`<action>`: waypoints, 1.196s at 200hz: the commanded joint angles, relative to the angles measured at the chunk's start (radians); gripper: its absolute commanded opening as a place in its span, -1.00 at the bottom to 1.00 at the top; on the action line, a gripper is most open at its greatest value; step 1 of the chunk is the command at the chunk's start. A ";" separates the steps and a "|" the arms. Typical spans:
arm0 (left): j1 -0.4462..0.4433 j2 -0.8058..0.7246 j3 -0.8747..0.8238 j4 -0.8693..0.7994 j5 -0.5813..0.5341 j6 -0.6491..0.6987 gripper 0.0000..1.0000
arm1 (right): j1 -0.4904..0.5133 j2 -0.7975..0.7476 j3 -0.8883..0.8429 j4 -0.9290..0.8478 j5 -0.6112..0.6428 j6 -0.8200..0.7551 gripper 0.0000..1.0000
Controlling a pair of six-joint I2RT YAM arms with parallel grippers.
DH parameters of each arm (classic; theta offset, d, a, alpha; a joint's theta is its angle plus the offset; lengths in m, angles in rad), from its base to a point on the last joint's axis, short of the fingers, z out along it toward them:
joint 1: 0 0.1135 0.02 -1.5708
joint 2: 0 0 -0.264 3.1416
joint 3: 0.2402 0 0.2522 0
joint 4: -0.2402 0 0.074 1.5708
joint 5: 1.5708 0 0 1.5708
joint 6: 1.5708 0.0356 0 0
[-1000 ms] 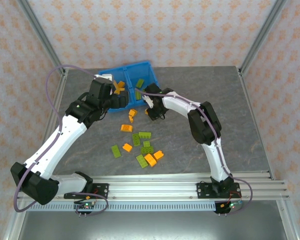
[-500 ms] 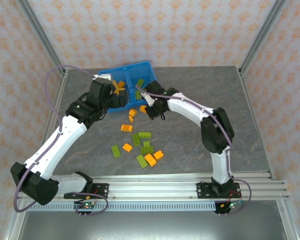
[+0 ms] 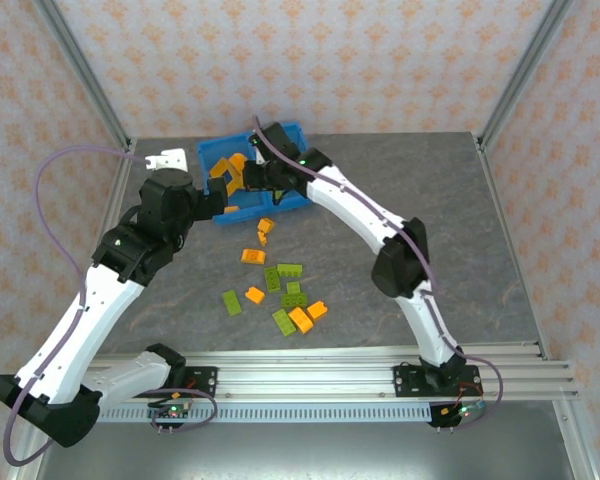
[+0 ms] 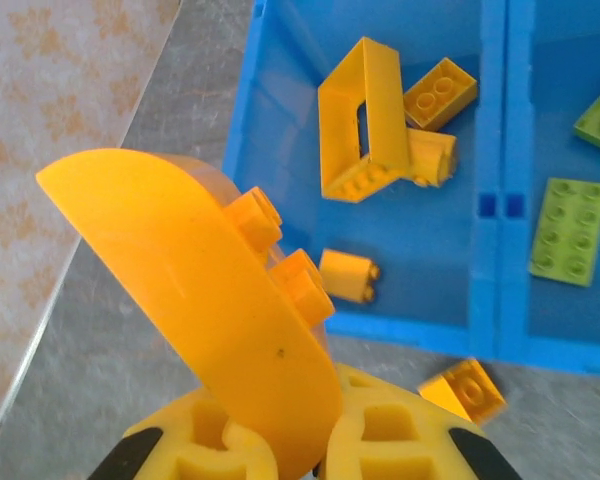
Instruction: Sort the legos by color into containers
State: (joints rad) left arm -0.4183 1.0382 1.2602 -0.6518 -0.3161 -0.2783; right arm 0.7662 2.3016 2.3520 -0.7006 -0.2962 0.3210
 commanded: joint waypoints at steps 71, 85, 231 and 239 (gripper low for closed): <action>-0.002 -0.020 -0.064 -0.030 -0.041 -0.005 1.00 | 0.041 0.311 0.281 -0.019 0.081 0.166 -0.70; -0.001 -0.023 -0.072 -0.027 -0.043 -0.005 1.00 | 0.041 0.322 0.300 -0.007 0.058 0.175 -0.56; -0.002 0.098 -0.116 0.014 0.138 0.034 1.00 | 0.028 -0.250 -0.259 -0.051 0.208 -0.081 -0.05; -0.001 0.130 -0.117 0.022 0.161 0.039 1.00 | 0.023 -0.310 -0.340 -0.038 0.224 -0.097 0.00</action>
State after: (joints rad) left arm -0.4183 1.0966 1.1660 -0.6605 -0.2325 -0.2737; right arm 0.8021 2.1689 2.1803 -0.7605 -0.1802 0.3431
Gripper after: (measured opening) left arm 0.998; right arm 0.480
